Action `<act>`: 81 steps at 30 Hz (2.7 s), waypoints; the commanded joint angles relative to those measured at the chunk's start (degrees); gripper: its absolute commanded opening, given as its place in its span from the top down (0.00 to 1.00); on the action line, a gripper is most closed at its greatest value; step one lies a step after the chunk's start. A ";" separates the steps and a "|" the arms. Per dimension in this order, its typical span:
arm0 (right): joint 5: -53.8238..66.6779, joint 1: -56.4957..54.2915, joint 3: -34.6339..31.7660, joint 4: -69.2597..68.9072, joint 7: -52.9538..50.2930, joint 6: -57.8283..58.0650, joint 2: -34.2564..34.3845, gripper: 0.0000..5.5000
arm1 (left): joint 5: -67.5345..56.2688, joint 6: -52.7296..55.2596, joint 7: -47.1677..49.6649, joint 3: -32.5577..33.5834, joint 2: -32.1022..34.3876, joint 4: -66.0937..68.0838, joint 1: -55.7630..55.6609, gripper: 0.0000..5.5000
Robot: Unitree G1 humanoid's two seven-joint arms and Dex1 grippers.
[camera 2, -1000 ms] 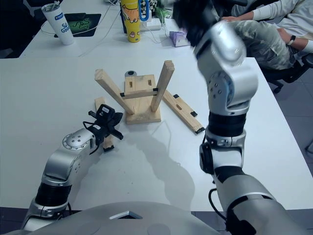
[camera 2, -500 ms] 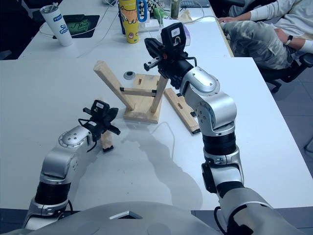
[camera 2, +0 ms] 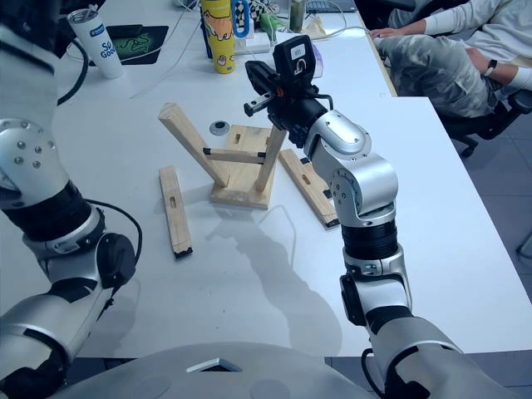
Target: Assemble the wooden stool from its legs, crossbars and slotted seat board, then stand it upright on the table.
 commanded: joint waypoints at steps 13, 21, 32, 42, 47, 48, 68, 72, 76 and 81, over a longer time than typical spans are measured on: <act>-1.75 6.00 1.90 1.79 0.20 4.31 0.22 1.00 | 4.35 -9.69 0.93 -8.53 -6.88 7.15 17.88 0.99; 3.22 3.21 -6.61 1.99 -2.55 -6.16 8.02 1.00 | -1.16 -13.49 -1.19 -1.11 -4.54 0.27 15.38 0.99; -1.81 -1.09 -16.21 23.42 2.72 -22.83 -3.92 1.00 | 0.27 -13.81 -3.36 -0.23 -0.40 1.50 25.72 0.99; -14.28 8.98 1.61 28.70 19.97 -33.57 -6.61 1.00 | 2.20 -8.48 -5.02 -3.52 3.58 1.21 30.23 0.99; -3.07 14.76 11.84 2.48 36.84 -21.84 -10.16 1.00 | 4.03 -6.05 -3.11 -2.06 5.00 3.41 31.41 0.99; -2.30 14.60 12.05 0.39 37.21 -19.86 -10.39 1.00 | 4.43 -6.05 -2.46 -1.34 5.06 3.96 31.52 0.99; -29.28 3.80 14.10 31.01 22.35 -29.77 -12.88 1.00 | 8.88 -4.02 -33.26 -20.65 31.64 -11.16 51.91 0.99; -30.01 7.46 16.47 28.36 26.43 -29.60 -14.26 1.00 | 10.00 -4.96 -35.16 -25.58 30.30 -10.92 50.01 0.99; -33.89 8.59 19.26 28.18 28.43 -30.48 -16.58 1.00 | 10.45 -5.12 -35.81 -28.63 28.51 -9.97 48.42 0.99; -35.99 8.70 19.90 28.19 27.79 -29.41 -15.52 1.00 | 11.76 -5.86 -36.43 -32.04 26.50 -7.71 47.19 0.99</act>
